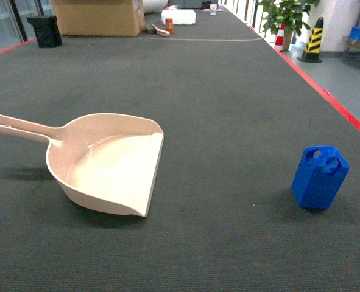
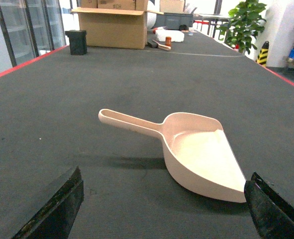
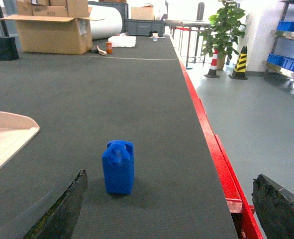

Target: Place part in tray to right shelf

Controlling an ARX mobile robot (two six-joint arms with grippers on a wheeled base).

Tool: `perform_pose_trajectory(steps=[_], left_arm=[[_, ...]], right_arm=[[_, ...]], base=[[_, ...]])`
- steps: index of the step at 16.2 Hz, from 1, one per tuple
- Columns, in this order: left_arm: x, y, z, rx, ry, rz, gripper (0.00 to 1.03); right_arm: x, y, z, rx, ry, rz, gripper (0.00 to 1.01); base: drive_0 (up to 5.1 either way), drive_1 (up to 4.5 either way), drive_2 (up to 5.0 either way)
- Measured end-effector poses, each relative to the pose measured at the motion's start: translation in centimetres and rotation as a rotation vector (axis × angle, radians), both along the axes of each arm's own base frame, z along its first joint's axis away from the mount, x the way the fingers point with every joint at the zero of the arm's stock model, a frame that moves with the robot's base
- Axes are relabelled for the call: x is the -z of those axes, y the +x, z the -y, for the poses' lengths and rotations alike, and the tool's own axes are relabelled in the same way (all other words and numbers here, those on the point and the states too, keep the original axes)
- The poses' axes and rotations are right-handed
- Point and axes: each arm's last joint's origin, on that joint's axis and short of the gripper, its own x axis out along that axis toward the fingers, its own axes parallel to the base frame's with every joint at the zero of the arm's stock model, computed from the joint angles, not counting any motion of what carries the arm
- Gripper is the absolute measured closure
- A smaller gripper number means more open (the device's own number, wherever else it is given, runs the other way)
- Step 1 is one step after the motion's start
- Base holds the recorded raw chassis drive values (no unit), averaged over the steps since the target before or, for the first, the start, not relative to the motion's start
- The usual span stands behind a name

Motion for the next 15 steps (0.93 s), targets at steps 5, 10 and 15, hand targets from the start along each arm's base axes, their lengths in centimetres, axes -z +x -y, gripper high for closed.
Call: perform_pose_trajectory(steps=[5, 10, 15], left_arm=[[0.0, 0.0, 0.0, 0.0, 0.0, 0.0, 0.06], [0.0, 0.0, 0.0, 0.0, 0.0, 0.0, 0.05], [0.0, 0.0, 0.0, 0.0, 0.0, 0.0, 0.05]], right_arm=[[0.0, 0.0, 0.0, 0.0, 0.0, 0.0, 0.03], [0.0, 0.0, 0.0, 0.0, 0.0, 0.0, 0.03], [0.0, 0.0, 0.0, 0.0, 0.0, 0.0, 0.03]], base=[[0.0, 0.0, 0.0], [0.0, 0.0, 0.0], [0.0, 0.0, 0.0]])
